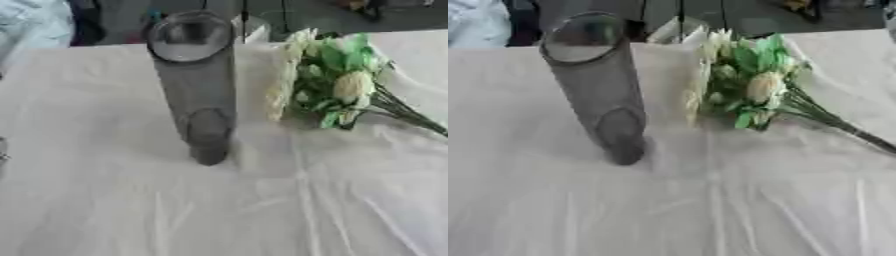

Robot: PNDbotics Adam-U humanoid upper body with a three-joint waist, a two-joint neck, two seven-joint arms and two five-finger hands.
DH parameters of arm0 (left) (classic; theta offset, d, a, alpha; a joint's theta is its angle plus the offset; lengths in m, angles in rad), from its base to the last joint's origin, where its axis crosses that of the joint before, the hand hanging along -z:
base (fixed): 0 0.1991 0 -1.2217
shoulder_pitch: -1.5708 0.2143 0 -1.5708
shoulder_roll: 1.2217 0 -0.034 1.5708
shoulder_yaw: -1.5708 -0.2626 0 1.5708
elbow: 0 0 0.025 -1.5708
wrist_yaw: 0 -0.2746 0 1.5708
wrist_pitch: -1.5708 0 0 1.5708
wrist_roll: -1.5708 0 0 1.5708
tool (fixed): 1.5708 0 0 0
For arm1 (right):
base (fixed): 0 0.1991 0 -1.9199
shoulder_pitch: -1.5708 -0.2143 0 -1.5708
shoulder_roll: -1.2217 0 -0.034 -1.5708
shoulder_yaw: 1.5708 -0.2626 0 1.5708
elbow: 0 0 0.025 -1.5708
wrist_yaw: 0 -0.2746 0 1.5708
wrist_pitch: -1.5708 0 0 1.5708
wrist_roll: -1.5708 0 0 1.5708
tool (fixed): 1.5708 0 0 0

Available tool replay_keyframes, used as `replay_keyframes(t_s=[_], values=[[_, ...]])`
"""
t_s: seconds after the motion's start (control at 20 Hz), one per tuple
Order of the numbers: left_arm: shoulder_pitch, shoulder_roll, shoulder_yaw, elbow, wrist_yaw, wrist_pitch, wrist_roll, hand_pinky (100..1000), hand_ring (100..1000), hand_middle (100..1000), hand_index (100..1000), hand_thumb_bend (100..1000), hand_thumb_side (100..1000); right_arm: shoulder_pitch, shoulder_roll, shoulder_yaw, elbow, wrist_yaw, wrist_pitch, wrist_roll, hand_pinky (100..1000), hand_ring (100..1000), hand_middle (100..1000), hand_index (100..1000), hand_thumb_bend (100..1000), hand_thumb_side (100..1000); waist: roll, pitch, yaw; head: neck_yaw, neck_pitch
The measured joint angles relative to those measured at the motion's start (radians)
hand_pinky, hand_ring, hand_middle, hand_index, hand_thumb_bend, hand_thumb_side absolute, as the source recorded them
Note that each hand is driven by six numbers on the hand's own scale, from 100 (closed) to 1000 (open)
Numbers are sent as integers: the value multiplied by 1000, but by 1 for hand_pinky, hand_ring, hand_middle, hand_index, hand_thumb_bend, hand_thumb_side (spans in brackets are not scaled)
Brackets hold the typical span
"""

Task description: Arrange flowers into the vase.

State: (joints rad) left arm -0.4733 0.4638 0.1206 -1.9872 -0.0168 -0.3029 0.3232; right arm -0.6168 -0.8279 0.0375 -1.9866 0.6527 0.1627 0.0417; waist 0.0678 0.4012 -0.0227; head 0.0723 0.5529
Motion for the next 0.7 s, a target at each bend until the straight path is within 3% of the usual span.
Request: replay_keyframes(t_s=[0.35,0.55,0.7], values=[[0,0,-6,0,2,3,-8,672,842,847,910,100,1000,-42,-56,68,0,63,49,112,729,853,849,914,152,1000,0,-15,6,-18,10],[0,0,-10,0,6,7,-12,670,842,846,910,100,1000,-58,-94,132,34,81,72,174,737,848,852,953,238,1000,0,-16,9,-35,15],[-1,0,-13,0,8,9,-16,669,841,846,909,100,1000,-91,-96,160,74,85,80,292,747,857,852,967,316,958,0,-19,9,-47,18]])
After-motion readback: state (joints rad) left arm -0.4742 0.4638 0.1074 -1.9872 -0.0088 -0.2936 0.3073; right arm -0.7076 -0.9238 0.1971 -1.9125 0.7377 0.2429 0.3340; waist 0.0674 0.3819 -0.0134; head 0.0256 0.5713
